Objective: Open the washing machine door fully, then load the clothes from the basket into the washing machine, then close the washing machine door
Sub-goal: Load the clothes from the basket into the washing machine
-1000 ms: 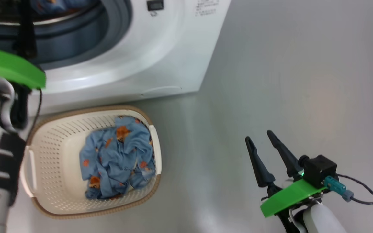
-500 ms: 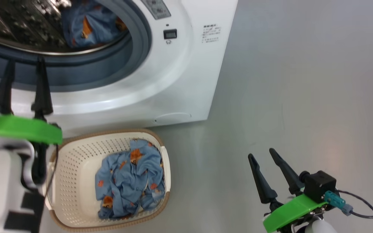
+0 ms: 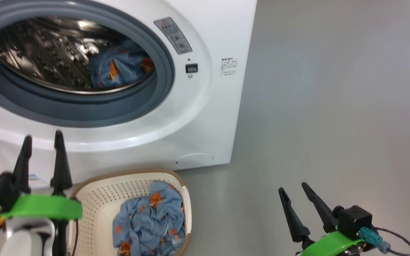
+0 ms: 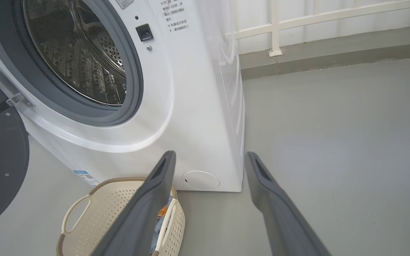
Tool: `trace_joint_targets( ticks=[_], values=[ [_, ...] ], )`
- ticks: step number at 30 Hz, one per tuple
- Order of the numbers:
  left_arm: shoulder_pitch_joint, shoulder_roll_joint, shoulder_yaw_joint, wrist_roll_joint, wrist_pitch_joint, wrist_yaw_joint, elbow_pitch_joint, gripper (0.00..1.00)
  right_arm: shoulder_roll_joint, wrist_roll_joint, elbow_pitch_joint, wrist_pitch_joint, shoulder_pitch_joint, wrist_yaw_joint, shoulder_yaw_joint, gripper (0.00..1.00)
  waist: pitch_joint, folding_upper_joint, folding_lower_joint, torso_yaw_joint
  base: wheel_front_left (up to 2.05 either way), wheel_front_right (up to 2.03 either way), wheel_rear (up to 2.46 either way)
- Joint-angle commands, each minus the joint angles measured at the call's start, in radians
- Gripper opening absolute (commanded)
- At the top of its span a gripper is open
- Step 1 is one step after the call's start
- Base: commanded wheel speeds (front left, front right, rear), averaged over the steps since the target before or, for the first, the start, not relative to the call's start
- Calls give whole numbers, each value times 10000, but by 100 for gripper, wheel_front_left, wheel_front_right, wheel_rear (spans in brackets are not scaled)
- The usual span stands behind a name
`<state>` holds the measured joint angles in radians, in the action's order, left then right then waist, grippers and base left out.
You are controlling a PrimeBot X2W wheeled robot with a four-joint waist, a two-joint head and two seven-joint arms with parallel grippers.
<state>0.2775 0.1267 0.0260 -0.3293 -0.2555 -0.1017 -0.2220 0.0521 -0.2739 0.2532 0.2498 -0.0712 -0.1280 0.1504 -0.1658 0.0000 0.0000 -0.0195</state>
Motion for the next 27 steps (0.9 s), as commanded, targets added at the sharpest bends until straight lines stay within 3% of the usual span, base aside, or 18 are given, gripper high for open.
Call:
trace_joint_targets(
  ticks=[1, 7, 27],
  values=[
    [-144, 144, 498, 155, -62, -16, 407, 100, -19, 134, -260, 120, 82, -27, 213, 100, 391, 0, 0, 13, 0, 0, 0],
    [-1297, -253, 1214, 507, -62, 22, 807, 100, -19, 77, -361, 120, 377, -27, 97, 100, 842, 0, 0, -73, 0, 0, 0],
    [-3873, -751, 1601, 954, -63, 77, 2044, 100, -19, 325, -740, 120, 848, -27, -83, 100, 1236, 0, 0, -114, 0, 0, 0]
  ],
)
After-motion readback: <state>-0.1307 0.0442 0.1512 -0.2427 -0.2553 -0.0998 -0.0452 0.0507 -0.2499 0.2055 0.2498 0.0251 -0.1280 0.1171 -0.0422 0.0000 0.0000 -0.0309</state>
